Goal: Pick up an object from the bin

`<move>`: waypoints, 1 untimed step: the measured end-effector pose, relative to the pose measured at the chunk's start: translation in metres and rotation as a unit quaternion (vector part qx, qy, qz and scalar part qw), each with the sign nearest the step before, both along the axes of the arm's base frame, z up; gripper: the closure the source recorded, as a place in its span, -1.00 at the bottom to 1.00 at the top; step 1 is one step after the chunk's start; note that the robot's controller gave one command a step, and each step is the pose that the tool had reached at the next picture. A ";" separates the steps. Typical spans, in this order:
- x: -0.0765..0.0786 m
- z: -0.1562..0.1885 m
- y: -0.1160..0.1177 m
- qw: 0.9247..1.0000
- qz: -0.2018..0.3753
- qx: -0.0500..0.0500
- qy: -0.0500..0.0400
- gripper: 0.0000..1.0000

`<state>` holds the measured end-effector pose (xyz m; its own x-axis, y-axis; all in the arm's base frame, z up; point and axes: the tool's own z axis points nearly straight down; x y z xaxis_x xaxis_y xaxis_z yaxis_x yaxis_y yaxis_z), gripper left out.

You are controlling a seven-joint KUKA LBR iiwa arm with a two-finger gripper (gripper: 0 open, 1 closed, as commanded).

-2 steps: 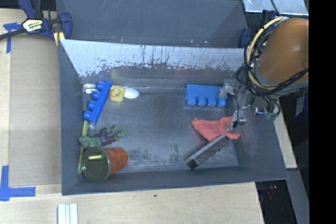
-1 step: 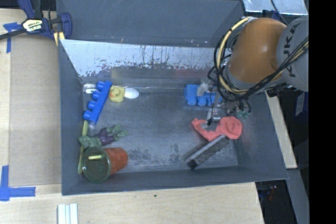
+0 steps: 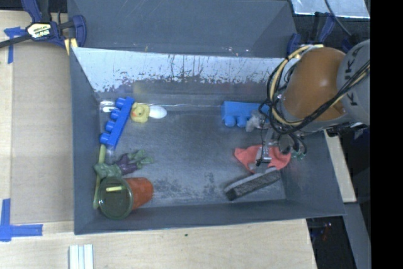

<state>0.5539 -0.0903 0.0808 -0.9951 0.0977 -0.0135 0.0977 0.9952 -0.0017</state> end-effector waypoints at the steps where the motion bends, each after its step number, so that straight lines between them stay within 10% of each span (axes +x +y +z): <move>1: 0.002 0.008 0.042 0.998 0.064 0.001 -0.007 1.00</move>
Offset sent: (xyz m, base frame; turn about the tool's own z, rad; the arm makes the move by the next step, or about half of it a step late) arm 0.0000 0.0000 0.0000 0.0000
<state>0.5562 -0.0478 0.0885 -0.9992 -0.0296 -0.0280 -0.0296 0.9996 0.0000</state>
